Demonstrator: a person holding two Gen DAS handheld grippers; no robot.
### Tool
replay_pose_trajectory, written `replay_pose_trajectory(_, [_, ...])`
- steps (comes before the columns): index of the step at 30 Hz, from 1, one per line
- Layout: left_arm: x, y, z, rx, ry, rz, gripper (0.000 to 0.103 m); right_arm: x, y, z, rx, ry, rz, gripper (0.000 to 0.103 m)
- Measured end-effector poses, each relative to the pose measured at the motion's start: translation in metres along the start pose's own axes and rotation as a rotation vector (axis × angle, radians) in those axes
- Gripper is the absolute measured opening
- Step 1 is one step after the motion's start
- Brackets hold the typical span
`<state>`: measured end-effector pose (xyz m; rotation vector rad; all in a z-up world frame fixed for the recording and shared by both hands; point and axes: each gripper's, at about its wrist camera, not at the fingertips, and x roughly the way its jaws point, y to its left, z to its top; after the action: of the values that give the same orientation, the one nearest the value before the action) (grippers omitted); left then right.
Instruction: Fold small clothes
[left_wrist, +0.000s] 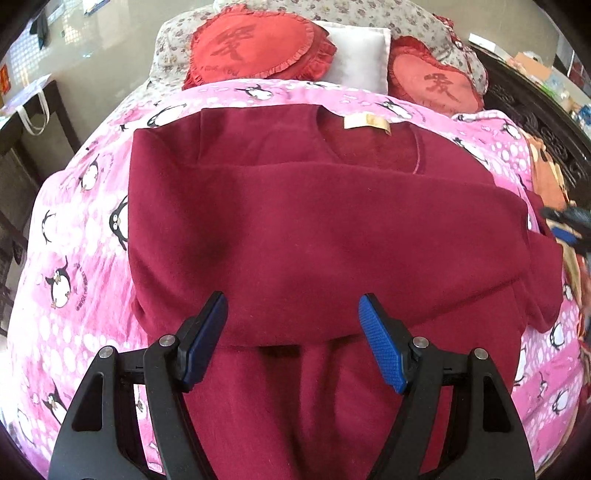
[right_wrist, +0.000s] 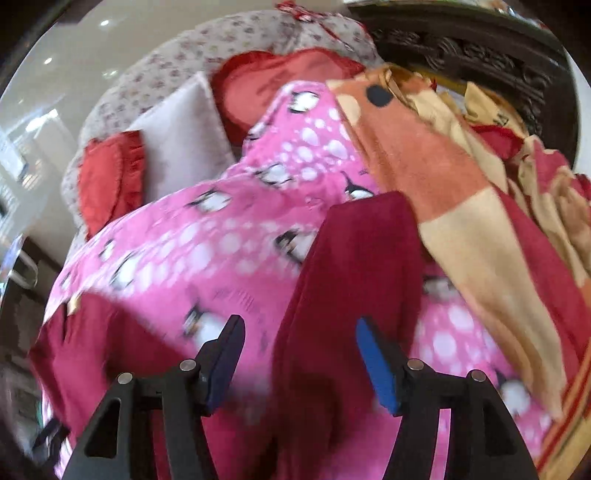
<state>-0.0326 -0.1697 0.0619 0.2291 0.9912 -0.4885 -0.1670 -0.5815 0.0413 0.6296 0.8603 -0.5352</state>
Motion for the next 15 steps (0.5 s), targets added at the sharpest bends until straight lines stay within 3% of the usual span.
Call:
replay_pose_trajectory(1, [0.0,-0.001,0.0,0.006,0.004,0.001,0.074,0.01,-0.005,0.005,0.02,0.009,0.004,0.061])
replay_pose_trajectory(3, [0.0,-0.003,0.001,0.018,0.008,0.003,0.074,0.028,-0.016,0.01,0.065,0.04,0.038,0.05])
replay_pose_trajectory(4, [0.001,-0.003,0.002,0.023,0.009,0.006,0.074,0.036,-0.024,0.011,0.084,0.054,0.065,0.035])
replay_pose_trajectory(6, [0.002,-0.002,0.003,0.024,0.006,0.009,0.074,0.036,-0.033,0.009,0.091,0.051,0.092,0.023])
replay_pose_trajectory(7, [0.002,-0.002,0.004,0.02,0.004,0.009,0.074,0.029,-0.036,0.006,0.089,0.034,0.106,0.012])
replay_pose_trajectory(11, [0.004,0.005,0.008,-0.019,0.004,-0.005,0.074,-0.017,-0.045,-0.002,0.082,-0.068,0.146,0.009])
replay_pose_trajectory(15, [-0.002,0.015,0.01,-0.075,-0.004,-0.033,0.074,-0.065,-0.041,-0.004,0.082,-0.135,0.252,0.009])
